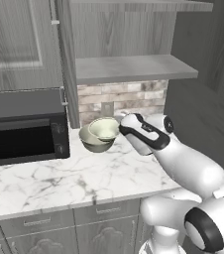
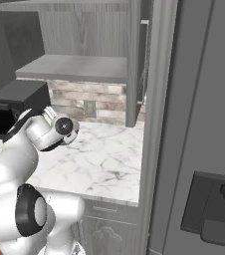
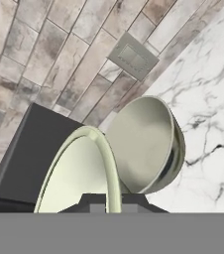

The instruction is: Pick up the bowls on the counter and stack them on top of one another in the open cabinet. Place the smaller bowl on top of the larger bowl.

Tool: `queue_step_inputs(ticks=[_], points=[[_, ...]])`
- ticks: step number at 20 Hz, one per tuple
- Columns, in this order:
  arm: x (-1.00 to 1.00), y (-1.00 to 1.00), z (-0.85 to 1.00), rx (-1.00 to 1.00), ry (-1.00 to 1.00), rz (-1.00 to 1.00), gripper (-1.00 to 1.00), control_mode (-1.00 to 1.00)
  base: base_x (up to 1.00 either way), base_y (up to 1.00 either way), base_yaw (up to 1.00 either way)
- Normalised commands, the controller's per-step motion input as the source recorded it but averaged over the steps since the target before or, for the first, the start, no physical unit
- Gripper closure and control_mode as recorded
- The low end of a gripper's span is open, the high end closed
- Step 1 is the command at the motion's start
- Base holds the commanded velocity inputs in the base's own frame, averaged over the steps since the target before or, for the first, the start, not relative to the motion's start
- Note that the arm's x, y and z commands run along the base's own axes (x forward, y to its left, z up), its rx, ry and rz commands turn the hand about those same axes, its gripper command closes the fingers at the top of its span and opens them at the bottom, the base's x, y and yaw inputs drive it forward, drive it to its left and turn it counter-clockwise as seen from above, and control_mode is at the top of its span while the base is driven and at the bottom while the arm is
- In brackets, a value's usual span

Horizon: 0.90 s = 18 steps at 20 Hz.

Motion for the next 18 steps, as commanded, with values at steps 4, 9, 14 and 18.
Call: queue_step_inputs(ticks=[4, 9, 14, 18], points=[[0.32, -0.17, -0.02, 0.02, 0.0, 0.0, 1.0, -1.0, 0.0, 0.0, 0.0], [0.35, -0.04, -0.05, 0.0, 0.0, 0.0, 1.0, -1.0, 0.0, 0.0, 0.0], [0.01, 0.0, 0.0, 0.0, 0.0, 0.0, 1.0, -1.0, 0.0, 0.0, 0.0], [0.07, 0.01, -0.05, 0.0, 0.0, 0.0, 1.0, -1.0, 0.0, 0.0, 0.0]])
